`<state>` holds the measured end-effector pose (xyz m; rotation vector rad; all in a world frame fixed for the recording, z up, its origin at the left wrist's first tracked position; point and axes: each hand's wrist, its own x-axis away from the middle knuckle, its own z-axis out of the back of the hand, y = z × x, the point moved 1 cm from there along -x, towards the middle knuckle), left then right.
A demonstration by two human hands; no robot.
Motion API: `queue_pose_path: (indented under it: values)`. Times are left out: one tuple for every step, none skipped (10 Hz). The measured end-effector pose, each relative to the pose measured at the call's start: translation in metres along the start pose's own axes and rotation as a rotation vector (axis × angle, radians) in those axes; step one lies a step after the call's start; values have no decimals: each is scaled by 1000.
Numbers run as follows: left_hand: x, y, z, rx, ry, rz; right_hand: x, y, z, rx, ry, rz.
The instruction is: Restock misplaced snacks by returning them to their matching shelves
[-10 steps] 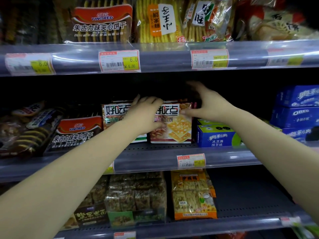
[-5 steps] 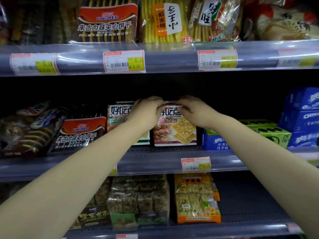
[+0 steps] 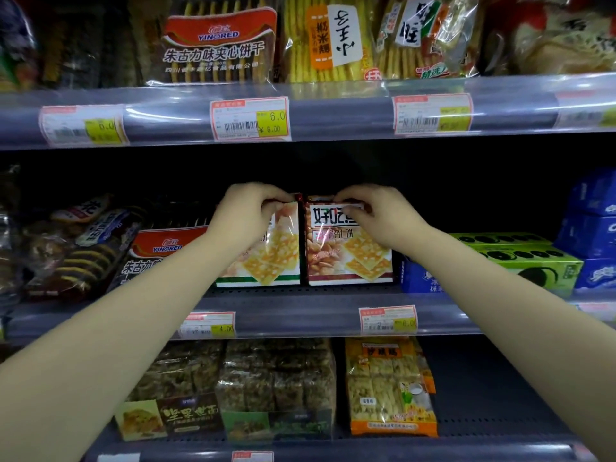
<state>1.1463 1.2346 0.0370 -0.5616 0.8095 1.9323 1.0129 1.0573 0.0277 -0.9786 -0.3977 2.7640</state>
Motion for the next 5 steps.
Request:
queue_pose_path:
  values:
    - [3,-1,-2,22,-2,-9,4,0,-2,-55,63,7]
    - [6,-1,-7,-30,-20,-44,4,-3,-7,-27,67,-11]
    - [8,-2,-12,-69,-68,-37,2,-1,-6,57,37,-46]
    - [11,-1,-10,-87,-83,-33,7,-5,-2,109,10,-49]
    - [10,2,-6,-86,-60,-37,9,-13,3,120,24,17]
